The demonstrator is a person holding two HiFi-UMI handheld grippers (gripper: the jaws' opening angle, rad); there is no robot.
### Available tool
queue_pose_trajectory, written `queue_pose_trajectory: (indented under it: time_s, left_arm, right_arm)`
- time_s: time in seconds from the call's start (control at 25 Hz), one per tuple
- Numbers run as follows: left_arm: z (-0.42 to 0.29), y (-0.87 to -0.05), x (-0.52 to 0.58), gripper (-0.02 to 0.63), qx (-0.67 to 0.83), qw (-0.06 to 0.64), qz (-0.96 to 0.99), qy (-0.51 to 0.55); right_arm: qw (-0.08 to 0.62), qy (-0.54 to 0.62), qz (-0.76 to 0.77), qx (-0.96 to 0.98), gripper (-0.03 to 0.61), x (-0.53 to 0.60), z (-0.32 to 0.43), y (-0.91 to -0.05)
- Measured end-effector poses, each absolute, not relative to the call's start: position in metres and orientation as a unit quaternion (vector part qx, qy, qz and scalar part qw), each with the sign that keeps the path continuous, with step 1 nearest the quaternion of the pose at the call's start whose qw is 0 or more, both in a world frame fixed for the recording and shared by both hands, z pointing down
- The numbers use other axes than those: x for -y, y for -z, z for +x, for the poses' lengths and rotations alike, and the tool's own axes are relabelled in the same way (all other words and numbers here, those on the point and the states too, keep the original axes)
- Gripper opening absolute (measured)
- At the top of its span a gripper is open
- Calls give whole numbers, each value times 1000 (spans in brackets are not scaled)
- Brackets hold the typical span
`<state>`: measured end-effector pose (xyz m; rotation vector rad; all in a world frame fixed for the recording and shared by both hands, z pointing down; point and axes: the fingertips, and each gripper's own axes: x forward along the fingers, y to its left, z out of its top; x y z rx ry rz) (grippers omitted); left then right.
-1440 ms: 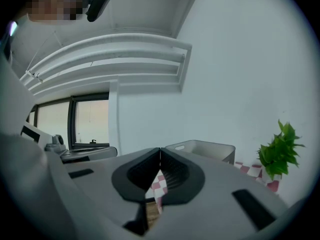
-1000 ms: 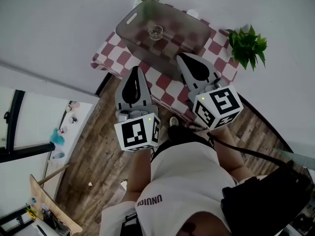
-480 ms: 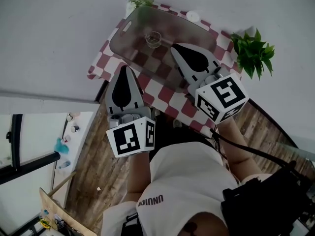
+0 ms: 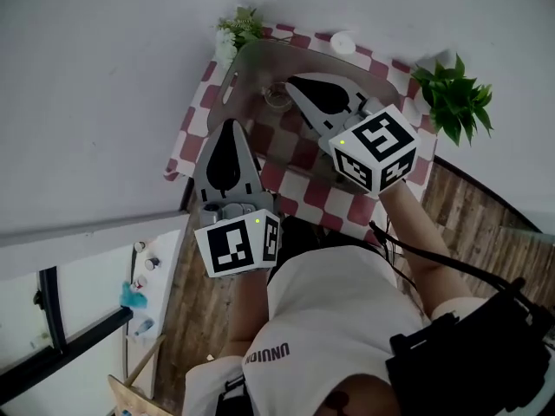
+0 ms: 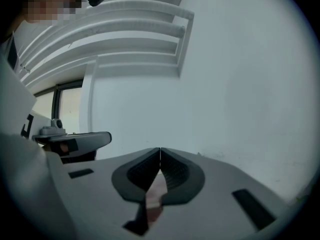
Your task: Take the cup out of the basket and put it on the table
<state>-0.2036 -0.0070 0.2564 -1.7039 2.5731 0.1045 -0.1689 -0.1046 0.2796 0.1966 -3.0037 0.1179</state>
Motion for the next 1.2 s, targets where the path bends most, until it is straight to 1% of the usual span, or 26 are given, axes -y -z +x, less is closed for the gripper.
queue_pose_trajectory:
  time_s: [0.44,0.84,0.92,1.0,1.04,1.2]
  left_arm:
    - [-257,-279,24,12,-823,-7,-565,-65]
    - [-268,-289,36,12,-813,-22,-575,-82]
    - [-269,-291,39,12,-812,-26,-577,-83]
    - [-271,-293,41,12,-812,-29,-577,-83]
    - [-272,-294,41,12,-812,-31,-577,-84]
    - [-274,-297,43,12,-812,-34,-576,-87]
  right_arm:
    - [199,-39,37,979,18,133,-231,-366]
    - [294,-4,8,956,23,141,-255,-425]
    - [311,0,1,950,42,140,-256,-437]
    - [329,3,-5,944,82,140,-258,-448]
    - [336,4,-6,942,91,140,-259,-452]
    - [355,11,-7,935,95,141,-261,-466]
